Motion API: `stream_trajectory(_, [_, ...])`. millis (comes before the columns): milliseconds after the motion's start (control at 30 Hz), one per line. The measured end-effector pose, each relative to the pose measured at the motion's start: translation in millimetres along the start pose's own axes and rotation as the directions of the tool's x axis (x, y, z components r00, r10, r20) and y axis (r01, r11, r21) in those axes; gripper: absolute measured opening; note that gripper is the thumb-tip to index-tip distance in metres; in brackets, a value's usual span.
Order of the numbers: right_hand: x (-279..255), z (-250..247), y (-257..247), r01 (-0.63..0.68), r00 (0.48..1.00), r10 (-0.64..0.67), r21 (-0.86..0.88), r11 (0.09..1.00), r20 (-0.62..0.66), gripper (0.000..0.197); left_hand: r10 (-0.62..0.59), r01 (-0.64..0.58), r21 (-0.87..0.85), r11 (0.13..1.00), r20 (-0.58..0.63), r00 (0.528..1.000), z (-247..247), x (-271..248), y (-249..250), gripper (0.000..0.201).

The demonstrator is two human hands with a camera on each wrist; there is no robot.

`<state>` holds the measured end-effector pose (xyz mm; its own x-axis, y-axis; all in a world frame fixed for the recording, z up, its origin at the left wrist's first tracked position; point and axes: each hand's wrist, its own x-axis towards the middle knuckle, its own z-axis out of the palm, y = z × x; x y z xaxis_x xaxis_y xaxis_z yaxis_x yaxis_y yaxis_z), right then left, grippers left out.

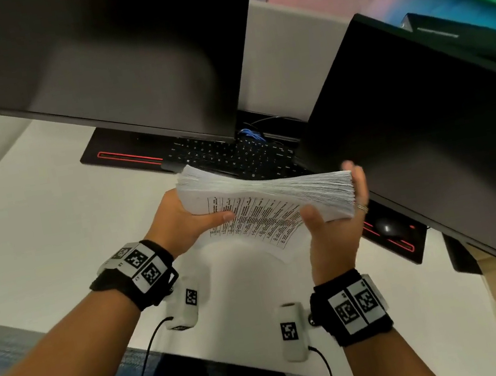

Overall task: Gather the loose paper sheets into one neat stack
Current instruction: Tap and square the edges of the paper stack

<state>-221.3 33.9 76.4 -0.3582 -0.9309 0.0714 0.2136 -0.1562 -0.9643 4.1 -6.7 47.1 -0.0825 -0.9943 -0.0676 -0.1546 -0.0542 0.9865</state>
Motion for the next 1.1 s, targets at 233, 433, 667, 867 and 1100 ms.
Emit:
stream_trajectory(233, [2, 7, -20, 0.080, 0.995, -0.078, -0.026, 0.996, 0.061, 0.123, -0.011, 0.011, -0.030, 0.999, -0.006, 1.000, -3, 5, -1, 0.037])
stream_trajectory(433, [2, -2, 0, -0.023, 0.998, 0.028, -0.078, 0.997, 0.063, 0.124, -0.056, 0.054, -0.047, 0.997, -0.029, 0.998, -5, 6, 0, 0.032])
stream_trajectory(667, [28, -7, 10, -0.174, 0.985, 0.172, -0.109, 0.979, -0.023, 0.100, -0.109, 0.105, -0.065, 0.992, -0.060, 0.992, -5, 10, 7, 0.031])
stream_trajectory(867, [14, 10, -8, 0.005, 1.000, -0.002, -0.227, 0.974, 0.014, 0.025, -0.013, -0.001, -0.038, 0.999, -0.357, 0.934, 12, 4, 26, 0.029])
stream_trajectory(1100, [-29, 2, 13, -0.042, 0.998, 0.053, -0.257, 0.966, 0.036, 0.057, 0.065, -0.043, 0.079, 0.996, -0.312, 0.948, 25, -31, 0, 0.048])
